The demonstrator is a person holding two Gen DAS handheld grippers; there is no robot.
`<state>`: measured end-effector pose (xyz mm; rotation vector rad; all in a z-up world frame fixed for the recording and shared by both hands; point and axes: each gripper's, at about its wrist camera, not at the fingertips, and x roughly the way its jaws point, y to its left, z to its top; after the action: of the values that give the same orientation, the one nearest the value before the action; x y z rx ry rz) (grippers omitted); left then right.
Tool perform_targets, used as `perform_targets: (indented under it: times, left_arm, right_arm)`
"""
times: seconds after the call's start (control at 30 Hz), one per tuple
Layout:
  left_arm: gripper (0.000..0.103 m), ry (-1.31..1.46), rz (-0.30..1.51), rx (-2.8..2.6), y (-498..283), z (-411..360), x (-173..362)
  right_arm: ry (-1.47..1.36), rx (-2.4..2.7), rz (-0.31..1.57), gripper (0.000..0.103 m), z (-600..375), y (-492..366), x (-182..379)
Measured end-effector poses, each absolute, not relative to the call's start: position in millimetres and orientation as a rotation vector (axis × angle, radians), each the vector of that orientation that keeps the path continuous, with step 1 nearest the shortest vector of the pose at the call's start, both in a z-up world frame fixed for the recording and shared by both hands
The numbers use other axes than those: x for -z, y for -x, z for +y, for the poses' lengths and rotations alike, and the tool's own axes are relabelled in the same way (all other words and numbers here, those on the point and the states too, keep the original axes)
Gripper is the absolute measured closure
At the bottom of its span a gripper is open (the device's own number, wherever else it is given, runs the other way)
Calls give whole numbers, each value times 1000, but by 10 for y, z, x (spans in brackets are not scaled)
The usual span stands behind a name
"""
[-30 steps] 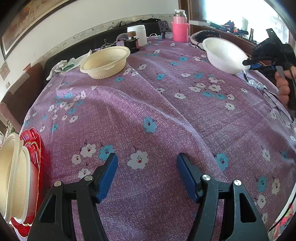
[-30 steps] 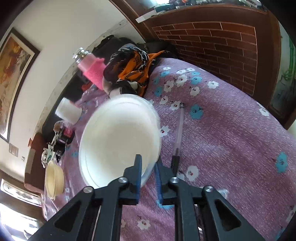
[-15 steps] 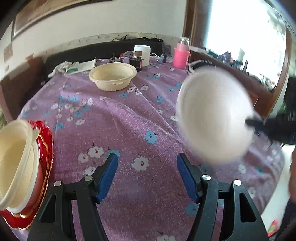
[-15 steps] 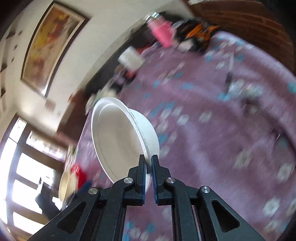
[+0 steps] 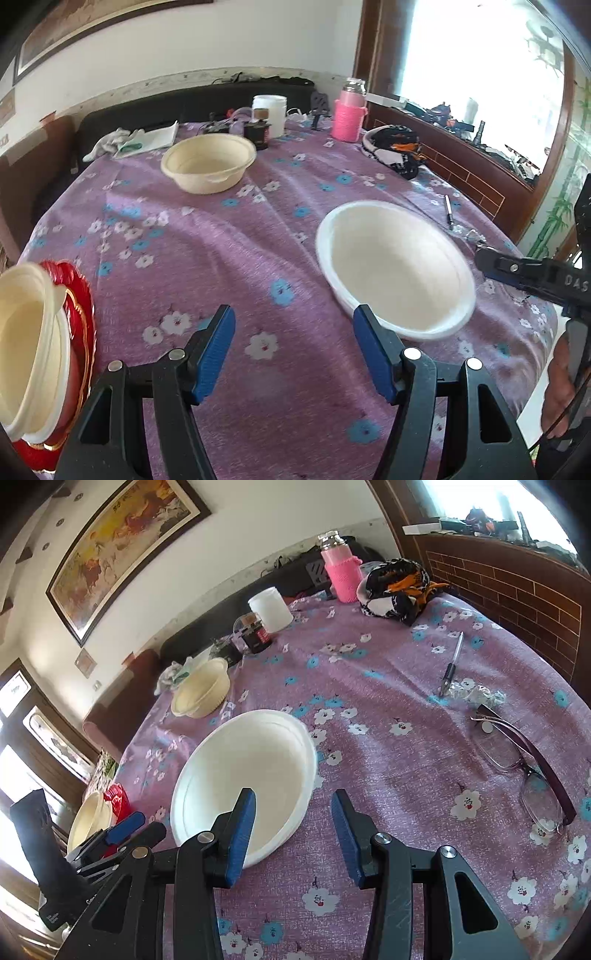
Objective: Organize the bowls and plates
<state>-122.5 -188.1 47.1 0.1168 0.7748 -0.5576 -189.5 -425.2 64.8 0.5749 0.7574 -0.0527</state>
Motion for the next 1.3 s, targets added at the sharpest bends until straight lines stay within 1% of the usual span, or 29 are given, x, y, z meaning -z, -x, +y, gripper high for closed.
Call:
perform_targets:
  times: [0.2,0.23,0.27,0.3,0.37,0.4,0.43,0.5,0.67,0.87,1.03,1.1,1.17,1.23,1.3]
  left_arm:
    - [38,-134,803,546,1064,-2109,-498]
    - [42,-135,820,548,1022,-2151,-470]
    - [53,-134,832,550,993,-2173,-444]
    - [60,-135,855,549,950,-2211,-397]
    - [80,-115,895,576,911,-2251,-325]
    - [85,-108,901,589,929,-2264,-316]
    - [86,-121,893,584,963,-2275,-323]
    - [86,-154,851,556,1054,-2268,-370]
    - [86,-161,813,533,1230,-2057,-523]
    - [80,-155,858,465,1437,-1580,-490]
    - [79,-122,895,432,1437,-1313,-375]
    - [75,-109,912,428,1402,-1273,-333]
    - [62,-107,897,426,1402,-1255,-336]
    - [55,-122,857,417,1417,-1273,-357]
    - [55,-136,825,409,1431,-1293,-368]
  right_arm:
    - [-608,59,771,57,-4281,1864,-554]
    - [-610,60,776,57,-4274,1861,-535]
    - [-612,58,779,58,-4269,1847,-511]
    - [-611,57,782,60,-4259,1833,-493]
    - [-607,49,796,79,-4224,1795,-449]
    - [-614,39,794,83,-4207,1792,-439]
    - [-615,27,790,88,-4181,1791,-444]
    - [-580,42,787,88,-4106,1801,-489]
    - [-566,13,765,89,-3950,1891,-646]
    - [-558,-123,805,89,-3578,1933,-726]
    - [-549,-186,866,88,-3318,1853,-589]
    - [-549,-184,887,87,-3272,1810,-515]
    - [-533,-162,882,86,-3258,1810,-495]
    - [-509,-151,879,86,-3260,1810,-508]
    - [-490,-133,873,85,-3272,1819,-525]
